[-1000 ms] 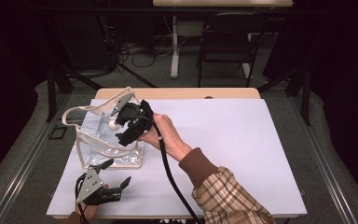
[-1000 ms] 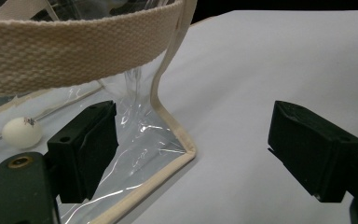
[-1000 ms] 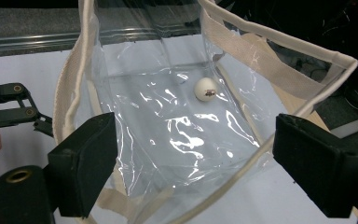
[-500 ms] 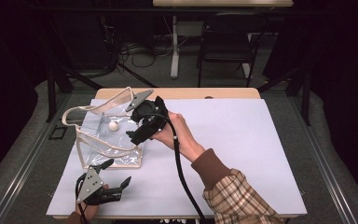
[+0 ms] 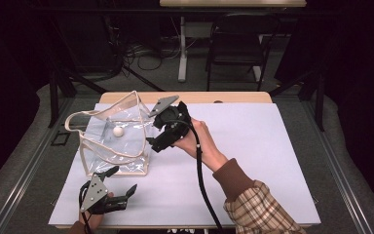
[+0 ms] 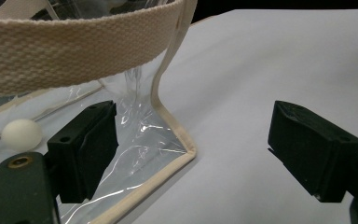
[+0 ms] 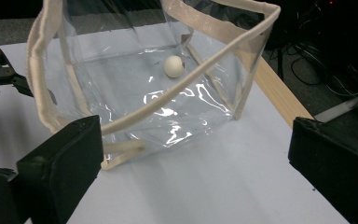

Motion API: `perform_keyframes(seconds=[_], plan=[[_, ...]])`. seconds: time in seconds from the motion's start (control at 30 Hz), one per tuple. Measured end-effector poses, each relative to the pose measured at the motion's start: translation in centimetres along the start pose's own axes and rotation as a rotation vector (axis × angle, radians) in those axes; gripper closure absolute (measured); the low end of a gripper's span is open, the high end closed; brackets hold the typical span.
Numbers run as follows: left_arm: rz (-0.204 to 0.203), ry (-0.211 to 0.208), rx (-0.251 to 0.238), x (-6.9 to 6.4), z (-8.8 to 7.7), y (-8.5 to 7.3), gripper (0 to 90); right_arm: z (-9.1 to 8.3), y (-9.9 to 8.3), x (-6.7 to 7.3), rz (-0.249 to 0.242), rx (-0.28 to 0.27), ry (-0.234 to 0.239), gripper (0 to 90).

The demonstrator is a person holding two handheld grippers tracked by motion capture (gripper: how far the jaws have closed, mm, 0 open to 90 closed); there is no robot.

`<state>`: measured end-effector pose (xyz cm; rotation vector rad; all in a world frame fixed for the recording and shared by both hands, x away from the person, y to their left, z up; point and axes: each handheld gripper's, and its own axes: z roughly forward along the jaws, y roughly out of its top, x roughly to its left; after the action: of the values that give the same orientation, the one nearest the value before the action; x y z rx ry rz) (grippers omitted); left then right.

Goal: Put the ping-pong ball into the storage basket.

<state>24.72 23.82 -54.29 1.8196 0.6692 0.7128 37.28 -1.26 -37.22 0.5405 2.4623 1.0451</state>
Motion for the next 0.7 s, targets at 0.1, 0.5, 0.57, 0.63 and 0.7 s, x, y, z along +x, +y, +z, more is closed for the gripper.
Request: perform_keyframes(seconds=[0.1,0.5,0.57,0.63,0.7], plan=[[-0.002,0.001,0.0,0.0,0.0,0.0,15.8,-0.2,-0.7,-0.3,0.009,0.001,-0.007,1.3],[-0.002,0.003,0.002,0.0,0.0,0.0,15.8,-0.9,-3.0,-1.0,0.031,0.01,-0.029,0.0],[-0.002,0.003,0.001,0.0,0.0,0.0,15.8,-1.0,-3.4,-1.1,0.037,0.014,-0.028,0.0],[-0.002,0.002,0.002,0.0,0.0,0.0,15.8,-1.0,-3.9,-1.3,0.041,0.013,-0.032,0.0],[-0.002,0.002,0.001,0.0,0.0,0.0,15.8,-1.2,-4.4,-1.4,0.049,0.018,-0.034,0.0]])
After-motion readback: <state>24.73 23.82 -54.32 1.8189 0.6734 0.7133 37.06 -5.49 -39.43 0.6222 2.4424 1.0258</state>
